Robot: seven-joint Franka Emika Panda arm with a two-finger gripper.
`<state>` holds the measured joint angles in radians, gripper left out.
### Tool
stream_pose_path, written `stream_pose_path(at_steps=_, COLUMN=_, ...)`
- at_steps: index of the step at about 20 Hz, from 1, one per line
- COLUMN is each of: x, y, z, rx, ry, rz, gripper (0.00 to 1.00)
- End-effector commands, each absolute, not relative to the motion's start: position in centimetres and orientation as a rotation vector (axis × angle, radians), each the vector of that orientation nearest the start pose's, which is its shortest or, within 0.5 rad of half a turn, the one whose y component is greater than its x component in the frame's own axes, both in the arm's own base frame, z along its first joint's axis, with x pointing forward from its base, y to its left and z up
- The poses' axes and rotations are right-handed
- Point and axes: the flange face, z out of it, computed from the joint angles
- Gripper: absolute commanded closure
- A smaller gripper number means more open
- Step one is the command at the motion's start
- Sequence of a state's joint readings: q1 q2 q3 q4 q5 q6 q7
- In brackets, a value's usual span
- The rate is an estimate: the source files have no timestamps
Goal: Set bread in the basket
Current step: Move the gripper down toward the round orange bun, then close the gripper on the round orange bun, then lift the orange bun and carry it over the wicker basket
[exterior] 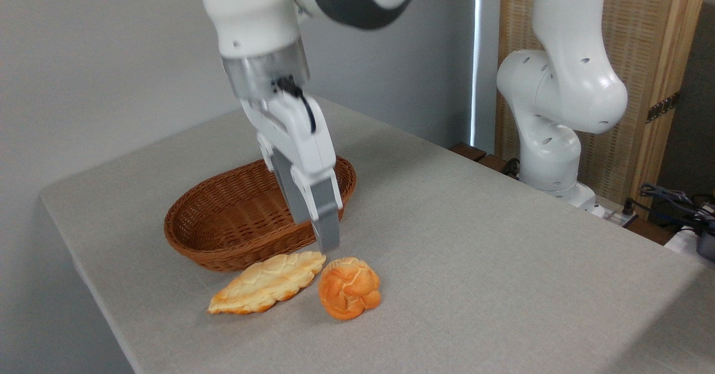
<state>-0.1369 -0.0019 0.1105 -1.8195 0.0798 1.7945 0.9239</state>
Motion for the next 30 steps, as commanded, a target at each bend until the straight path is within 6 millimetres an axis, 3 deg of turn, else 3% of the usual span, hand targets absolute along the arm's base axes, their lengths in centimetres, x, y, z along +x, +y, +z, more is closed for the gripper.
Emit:
stream_pose_path(at_steps=1, x=55.1, y=-0.3, z=49.1, rx=-2.651, ry=1.499, rz=0.127, gripper=0.0)
stream_pose_path(at_steps=5, x=54.3, y=-0.3, z=45.9, rx=-2.643, ry=1.517, rz=0.176, gripper=0.0)
stream_pose_path(at_steps=13, x=54.2, y=-0.2, z=43.8, rx=-2.635, ry=1.524, rz=0.172, gripper=0.01)
stream_pose_path(at_steps=14, x=54.2, y=-0.2, z=43.6, rx=-2.632, ry=1.523, rz=0.169, gripper=0.09)
stream_pose_path(at_steps=16, x=54.1, y=-0.2, z=43.5, rx=-2.631, ry=1.524, rz=0.174, gripper=0.41)
stream_pose_path(at_steps=17, x=54.1, y=-0.2, z=43.5, rx=-2.632, ry=1.523, rz=0.169, gripper=0.52)
stream_pose_path(at_steps=21, x=54.2, y=-0.2, z=43.6, rx=-2.631, ry=1.523, rz=0.166, gripper=0.82)
stream_pose_path(at_steps=30, x=54.1, y=-0.2, z=44.4, rx=-2.628, ry=1.519, rz=0.147, gripper=0.82)
